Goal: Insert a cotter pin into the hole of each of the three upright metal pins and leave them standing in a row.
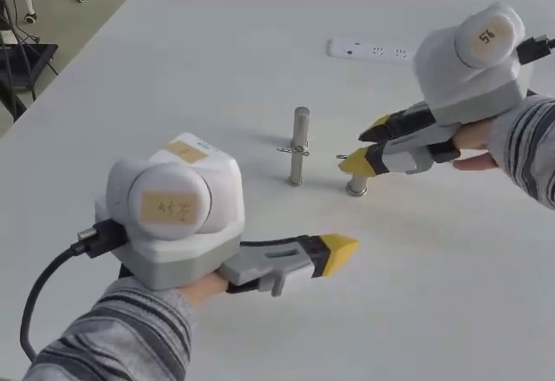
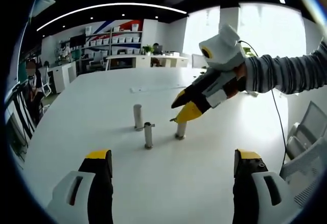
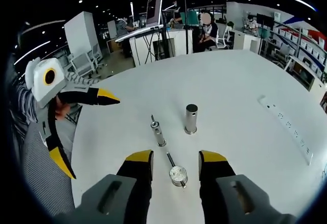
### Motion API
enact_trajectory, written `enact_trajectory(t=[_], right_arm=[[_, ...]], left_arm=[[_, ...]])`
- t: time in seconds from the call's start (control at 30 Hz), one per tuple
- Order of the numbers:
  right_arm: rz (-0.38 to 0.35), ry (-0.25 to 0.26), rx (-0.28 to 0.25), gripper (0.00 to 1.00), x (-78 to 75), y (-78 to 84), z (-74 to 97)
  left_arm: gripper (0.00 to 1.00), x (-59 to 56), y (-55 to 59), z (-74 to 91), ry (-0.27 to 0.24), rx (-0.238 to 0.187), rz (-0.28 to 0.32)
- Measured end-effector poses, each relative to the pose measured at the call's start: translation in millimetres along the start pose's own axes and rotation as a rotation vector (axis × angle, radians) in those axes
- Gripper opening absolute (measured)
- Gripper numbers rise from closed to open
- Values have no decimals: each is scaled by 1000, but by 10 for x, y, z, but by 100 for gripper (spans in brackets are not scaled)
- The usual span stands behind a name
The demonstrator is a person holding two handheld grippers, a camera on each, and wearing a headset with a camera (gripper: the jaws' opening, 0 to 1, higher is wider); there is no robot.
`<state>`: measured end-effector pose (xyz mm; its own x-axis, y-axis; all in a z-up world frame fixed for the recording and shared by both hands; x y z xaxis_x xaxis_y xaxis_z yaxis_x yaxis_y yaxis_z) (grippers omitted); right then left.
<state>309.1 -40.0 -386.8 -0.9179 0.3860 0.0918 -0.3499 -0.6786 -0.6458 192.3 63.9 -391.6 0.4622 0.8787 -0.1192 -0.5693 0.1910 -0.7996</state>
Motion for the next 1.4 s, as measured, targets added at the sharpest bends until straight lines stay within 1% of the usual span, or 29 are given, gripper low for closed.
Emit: enact_trajectory(t=[0.03,0.07,0.13,0.27,0.37,0.4,0.47,0.57,0.67,0.73,0.83,0.9,0.93,1.03,1.13,1.17,1.23,1.3,1.33,1.37,1.4], right_arm=[[-14,1,-26,32,-3,-40,0],[-37,5,-54,32,-36,-92,-19],[-52,12,-87,33,-46,-156,-46],[-72,30,-120,33,-53,-248,-132],[-73,62,-148,33,-75,-334,-227],[-79,70,-149,32,-86,-350,-255],[-114,76,-146,31,-112,-381,-325],[-152,93,-139,31,-213,-403,-459],[-181,95,-134,29,-248,-415,-535],[-183,94,-136,28,-253,-423,-576],[-183,97,-123,25,-245,-413,-627],[-181,101,-123,22,-246,-409,-654],[-184,105,-120,22,-280,-407,-677],[-204,109,-95,22,-295,-376,-731],[-185,127,-78,18,-298,-346,-752],[-187,127,-77,17,-299,-341,-749],[-201,128,-85,18,-295,-348,-746],[-198,137,-85,17,-289,-351,-745],[-194,128,-88,16,-271,-355,-748],[-197,111,-90,11,-262,-362,-761],[-181,118,-95,10,-267,-382,-773]], left_arm=[[99,2,2,2,-1,0,0],[99,3,3,7,-1,0,0],[99,1,3,14,-3,-1,-4],[99,9,10,22,-11,4,-17],[99,21,20,30,-15,6,-16],[99,23,22,31,-15,6,-17],[99,24,30,34,-14,9,-19],[99,10,38,38,-11,12,-33],[99,-4,43,39,-9,11,-38],[99,-12,50,38,-8,14,-43],[99,-25,57,40,-11,18,-67],[99,-45,72,34,-6,30,-77],[99,-49,77,31,-4,33,-81],[98,-68,79,23,3,32,-78],[98,-83,83,13,9,33,-71],[98,-86,80,9,11,32,-72],[98,-86,84,9,11,36,-74],[98,-75,83,11,7,37,-75],[97,-61,88,14,0,43,-72],[97,-55,92,15,-1,46,-71],[97,-48,95,18,-2,45,-68]])
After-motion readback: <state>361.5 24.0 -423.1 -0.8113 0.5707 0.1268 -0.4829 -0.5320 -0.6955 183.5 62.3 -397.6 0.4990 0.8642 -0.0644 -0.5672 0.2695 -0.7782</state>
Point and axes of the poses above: the centre of the closed fingertips' face, and the gripper's own axes: z roughly backward along the fingers, x roughly to its left, y roughly out of its underside, the point moved 5 cm from there along z, roughly backward along the fingers, and after that the axes turned 9 degrees about x, right-handed, at the moved point
